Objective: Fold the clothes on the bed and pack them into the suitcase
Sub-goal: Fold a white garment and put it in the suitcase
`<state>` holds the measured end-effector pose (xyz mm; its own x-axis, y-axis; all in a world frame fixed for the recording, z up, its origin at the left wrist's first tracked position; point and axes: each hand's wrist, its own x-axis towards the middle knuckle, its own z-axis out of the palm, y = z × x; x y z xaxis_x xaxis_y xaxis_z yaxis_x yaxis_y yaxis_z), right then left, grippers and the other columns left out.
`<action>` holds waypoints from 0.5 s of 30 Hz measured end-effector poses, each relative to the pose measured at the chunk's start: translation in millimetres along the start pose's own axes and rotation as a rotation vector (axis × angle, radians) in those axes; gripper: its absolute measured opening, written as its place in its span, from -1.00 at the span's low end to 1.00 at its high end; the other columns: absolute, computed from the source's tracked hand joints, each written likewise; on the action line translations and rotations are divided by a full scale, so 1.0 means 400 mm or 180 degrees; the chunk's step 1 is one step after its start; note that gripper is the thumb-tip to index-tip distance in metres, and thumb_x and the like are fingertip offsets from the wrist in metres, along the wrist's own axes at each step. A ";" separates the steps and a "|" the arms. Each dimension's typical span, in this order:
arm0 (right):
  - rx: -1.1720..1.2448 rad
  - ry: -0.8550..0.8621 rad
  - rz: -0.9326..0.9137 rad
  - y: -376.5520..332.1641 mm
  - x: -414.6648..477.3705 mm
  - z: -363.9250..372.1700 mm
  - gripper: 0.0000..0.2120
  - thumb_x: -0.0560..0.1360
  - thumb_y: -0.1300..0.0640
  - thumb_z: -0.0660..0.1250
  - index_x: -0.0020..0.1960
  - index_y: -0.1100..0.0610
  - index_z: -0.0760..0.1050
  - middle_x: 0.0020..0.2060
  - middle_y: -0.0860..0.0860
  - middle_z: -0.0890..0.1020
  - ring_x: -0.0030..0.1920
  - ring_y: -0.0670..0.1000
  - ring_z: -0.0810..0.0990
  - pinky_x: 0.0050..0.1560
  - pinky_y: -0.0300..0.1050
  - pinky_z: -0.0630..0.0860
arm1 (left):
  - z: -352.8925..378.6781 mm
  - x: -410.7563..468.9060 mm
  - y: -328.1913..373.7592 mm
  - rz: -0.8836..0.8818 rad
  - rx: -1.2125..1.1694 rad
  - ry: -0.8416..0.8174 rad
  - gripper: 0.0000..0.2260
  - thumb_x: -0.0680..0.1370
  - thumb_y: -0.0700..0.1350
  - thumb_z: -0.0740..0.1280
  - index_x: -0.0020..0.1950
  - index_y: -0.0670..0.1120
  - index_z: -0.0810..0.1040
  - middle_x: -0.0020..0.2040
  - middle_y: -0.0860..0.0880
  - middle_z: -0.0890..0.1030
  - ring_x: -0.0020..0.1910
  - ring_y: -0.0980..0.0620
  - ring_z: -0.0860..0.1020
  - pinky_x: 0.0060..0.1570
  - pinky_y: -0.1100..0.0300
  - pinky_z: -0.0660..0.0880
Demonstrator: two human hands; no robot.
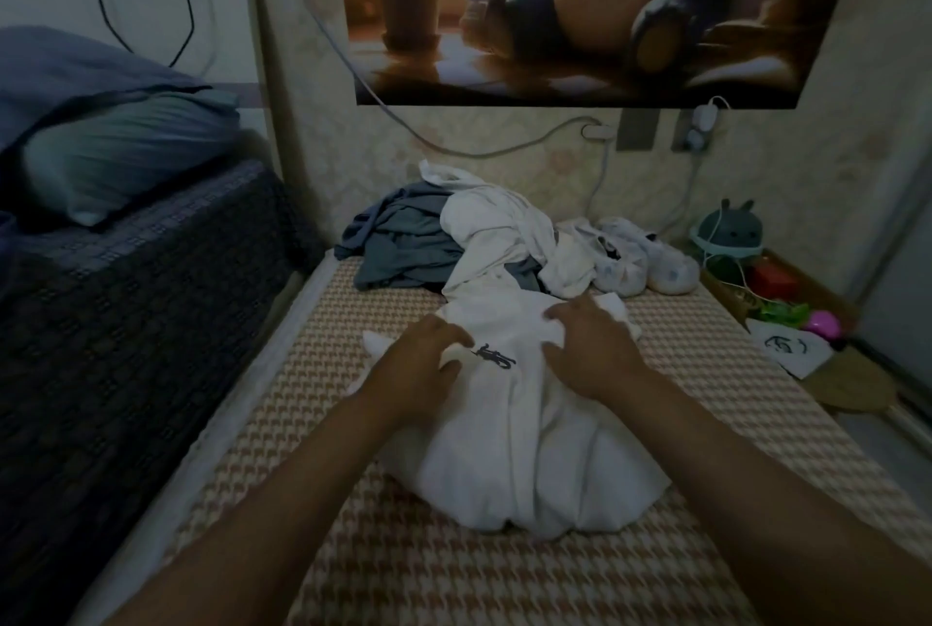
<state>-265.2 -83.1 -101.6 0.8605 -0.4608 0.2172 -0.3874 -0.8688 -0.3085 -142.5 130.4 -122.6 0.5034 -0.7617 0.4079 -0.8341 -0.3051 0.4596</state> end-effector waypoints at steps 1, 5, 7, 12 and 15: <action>0.0335 -0.0122 -0.0350 -0.031 -0.019 -0.008 -0.63 0.49 -0.12 0.34 0.26 -0.07 0.48 0.26 0.00 0.46 0.28 0.06 0.44 0.30 0.02 0.37 | -0.005 -0.027 -0.003 -0.0001 0.0181 0.0051 -0.83 0.52 -0.19 0.33 0.09 -0.02 0.56 0.02 0.03 0.47 0.03 0.09 0.41 0.06 0.19 0.36; 0.0226 -0.1715 -0.0928 -0.122 -0.110 0.000 -0.20 0.19 -0.45 0.42 0.37 -0.26 0.32 0.36 -0.12 0.33 0.36 -0.08 0.30 0.41 -0.07 0.27 | -0.063 -0.093 -0.008 -0.0223 0.0396 -0.0640 -0.68 0.38 0.19 0.22 0.01 0.06 0.52 -0.08 0.09 0.49 -0.11 0.10 0.45 -0.06 0.06 0.45; -0.0657 -0.1895 -0.1248 -0.114 -0.134 0.036 -0.08 0.23 -0.38 0.44 0.48 -0.28 0.11 0.46 -0.05 0.20 0.44 0.02 0.17 0.46 -0.01 0.17 | -0.082 -0.108 -0.017 -0.0362 0.0502 -0.1120 -0.36 0.26 0.44 0.19 0.24 0.15 0.47 0.14 0.12 0.49 0.12 0.12 0.44 0.17 0.08 0.40; -0.0588 -0.0968 -0.0934 -0.044 -0.111 -0.024 -0.57 0.44 0.13 0.34 0.25 -0.20 0.50 0.21 -0.02 0.50 0.23 0.08 0.47 0.23 -0.04 0.39 | -0.056 -0.138 -0.062 -0.0289 0.0943 -0.1155 -0.04 0.23 0.46 0.37 0.52 0.20 0.08 0.50 0.08 0.15 0.47 0.00 0.15 0.44 0.02 0.18; -0.2002 -0.0283 -0.0327 0.013 -0.114 -0.064 -0.56 0.47 -0.04 0.31 0.35 -0.12 0.41 0.31 0.10 0.40 0.31 0.18 0.36 0.31 0.14 0.25 | -0.044 -0.134 -0.052 -0.0427 0.0483 -0.0508 -0.03 0.17 0.55 0.31 0.45 0.07 0.27 0.34 -0.01 0.32 0.24 -0.04 0.40 0.16 0.03 0.47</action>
<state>-315.0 -71.5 -89.3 0.9172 -0.3763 0.1307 -0.3983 -0.8605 0.3177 -148.1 187.5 -140.2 0.5798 -0.7855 0.2162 -0.7927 -0.4826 0.3725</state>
